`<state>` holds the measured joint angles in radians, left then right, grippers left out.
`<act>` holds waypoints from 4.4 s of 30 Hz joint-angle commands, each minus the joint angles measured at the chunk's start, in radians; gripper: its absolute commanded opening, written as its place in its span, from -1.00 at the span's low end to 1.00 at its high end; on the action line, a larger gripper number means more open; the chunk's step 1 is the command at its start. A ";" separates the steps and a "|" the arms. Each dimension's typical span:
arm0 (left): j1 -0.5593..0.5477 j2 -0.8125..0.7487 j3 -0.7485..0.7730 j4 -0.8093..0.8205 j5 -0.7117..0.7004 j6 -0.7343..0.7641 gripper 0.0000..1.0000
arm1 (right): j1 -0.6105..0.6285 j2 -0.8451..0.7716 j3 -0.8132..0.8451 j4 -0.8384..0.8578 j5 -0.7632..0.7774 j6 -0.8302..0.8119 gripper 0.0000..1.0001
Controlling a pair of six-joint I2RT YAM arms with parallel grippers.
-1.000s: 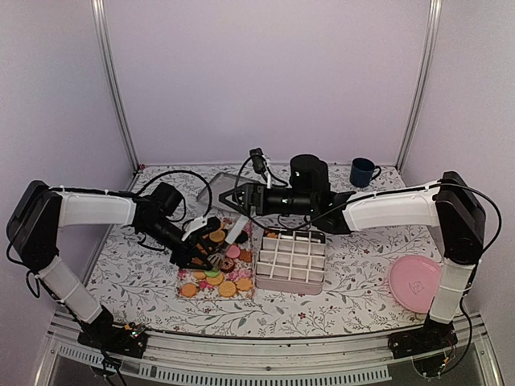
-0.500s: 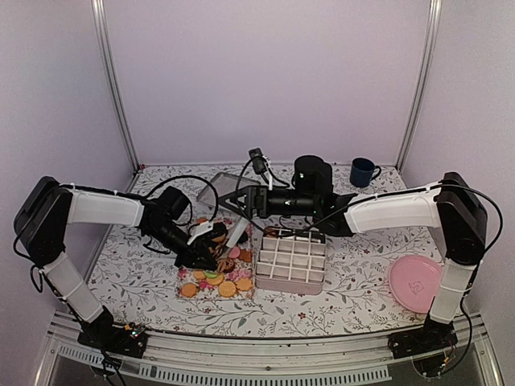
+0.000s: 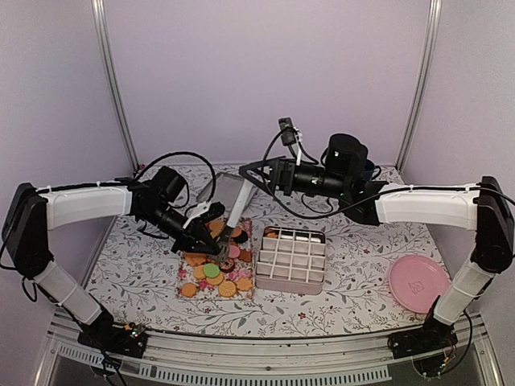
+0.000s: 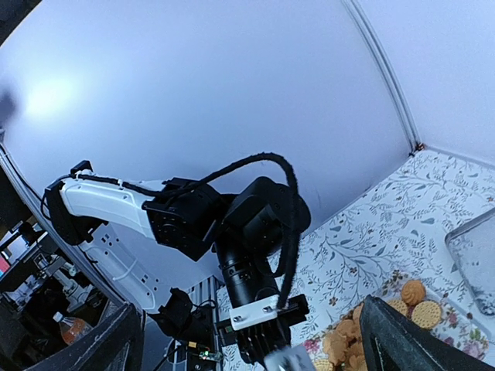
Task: Pack the cookies
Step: Pass from the right arm to the left, then adjust the clamp.
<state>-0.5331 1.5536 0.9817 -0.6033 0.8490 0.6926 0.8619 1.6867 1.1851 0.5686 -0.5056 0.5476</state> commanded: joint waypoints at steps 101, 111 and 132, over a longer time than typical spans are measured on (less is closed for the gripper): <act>0.021 -0.204 0.238 -0.121 0.582 -0.392 -1.00 | 0.125 0.115 0.193 -0.065 0.007 -0.142 -0.99; 0.021 -0.230 0.272 -0.185 0.606 -0.373 -1.00 | 0.118 0.058 0.180 -0.176 0.162 -0.255 -1.00; 0.020 -0.281 0.380 -0.504 0.555 -0.115 -1.00 | 0.033 0.055 0.072 -0.194 0.448 -0.247 -1.00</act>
<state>-0.5068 1.3518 1.2980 -1.0153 1.3220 0.4248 0.9932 1.7382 1.3037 0.4278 -0.2382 0.2684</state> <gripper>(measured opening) 0.006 0.035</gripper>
